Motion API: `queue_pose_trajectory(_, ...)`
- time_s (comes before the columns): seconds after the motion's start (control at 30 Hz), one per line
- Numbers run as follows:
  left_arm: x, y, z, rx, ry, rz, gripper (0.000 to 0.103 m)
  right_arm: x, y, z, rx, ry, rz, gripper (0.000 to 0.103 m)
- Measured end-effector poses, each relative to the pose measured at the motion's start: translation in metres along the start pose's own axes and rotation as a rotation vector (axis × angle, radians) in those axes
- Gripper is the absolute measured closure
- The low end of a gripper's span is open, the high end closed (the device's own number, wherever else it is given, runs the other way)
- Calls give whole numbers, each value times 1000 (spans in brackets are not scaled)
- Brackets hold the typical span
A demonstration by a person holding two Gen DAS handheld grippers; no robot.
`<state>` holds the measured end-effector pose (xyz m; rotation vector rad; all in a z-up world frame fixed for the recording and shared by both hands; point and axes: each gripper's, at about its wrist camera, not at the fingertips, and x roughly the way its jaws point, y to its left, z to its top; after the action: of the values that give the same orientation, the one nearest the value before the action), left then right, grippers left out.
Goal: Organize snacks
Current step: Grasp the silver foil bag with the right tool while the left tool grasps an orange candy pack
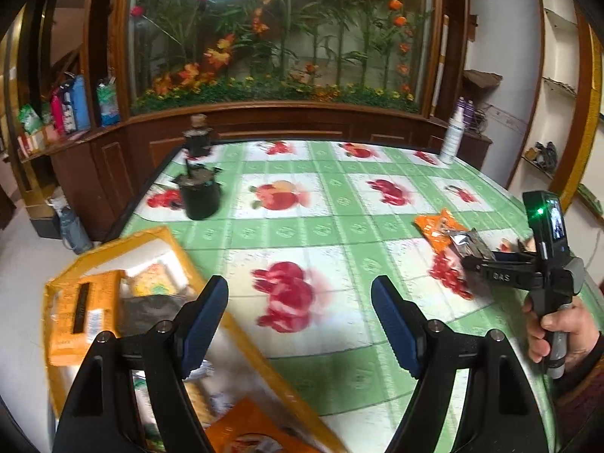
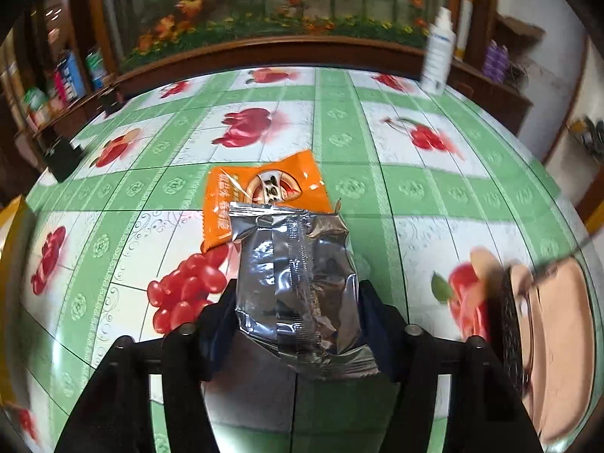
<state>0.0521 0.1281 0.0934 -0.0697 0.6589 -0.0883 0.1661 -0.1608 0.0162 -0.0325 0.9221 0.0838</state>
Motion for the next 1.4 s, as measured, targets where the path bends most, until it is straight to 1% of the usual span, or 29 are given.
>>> queue_pose_trajectory(0.03,0,-5,0,2,9,-20,25,-2,-3,-1,21,3,-4,41)
queue_pose_trajectory(0.1,1,-19,0,3,31,-67,26,-13,-11,-8,86,5,37,41)
queue_pose_trajectory(0.13,2,-28,0,5,47,-94,26,-18,-15,-11,113,12,43,41)
queue_pose_trajectory(0.23,8,-59,7,20,96,-157,26,-35,-28,-21,187,-7,36,41)
queue_pose_trajectory(0.3,16,-82,17,27,133,-178,26,-41,-30,-24,192,-13,36,41)
queue_pose_trajectory(0.33,19,-91,22,28,141,-189,26,-42,-34,-27,202,-18,23,41)
queue_pose_trajectory(0.4,32,-113,36,37,162,-208,26,-41,-40,-29,224,-9,25,41)
queue_pose_trajectory(0.5,63,-145,58,71,200,-197,25,-36,-50,-29,262,16,38,41)
queue_pose_trajectory(0.6,107,-172,80,113,220,-192,25,-35,-54,-30,277,30,38,41)
queue_pose_trajectory(0.7,149,-185,93,112,247,-203,26,-36,-57,-32,300,39,53,41)
queue_pose_trajectory(0.83,198,-198,103,92,280,-227,26,-34,-62,-32,323,49,47,41)
queue_pose_trajectory(0.97,230,-203,102,83,321,-227,26,-35,-68,-32,347,51,58,41)
queue_pose_trajectory(1.03,235,-203,95,90,357,-263,26,-35,-66,-32,340,50,47,41)
queue_pose_trajectory(1.1,235,-203,88,108,389,-282,26,-35,-65,-32,336,51,41,41)
queue_pose_trajectory(1.23,224,-205,64,196,429,-293,26,-35,-68,-32,354,57,65,41)
queue_pose_trajectory(1.3,214,-207,53,260,425,-283,25,-35,-69,-32,362,58,77,41)
queue_pose_trajectory(1.37,207,-212,42,312,422,-269,22,-35,-68,-32,359,59,75,41)
queue_pose_trajectory(1.4,206,-214,37,325,417,-247,19,-35,-67,-31,355,58,73,41)
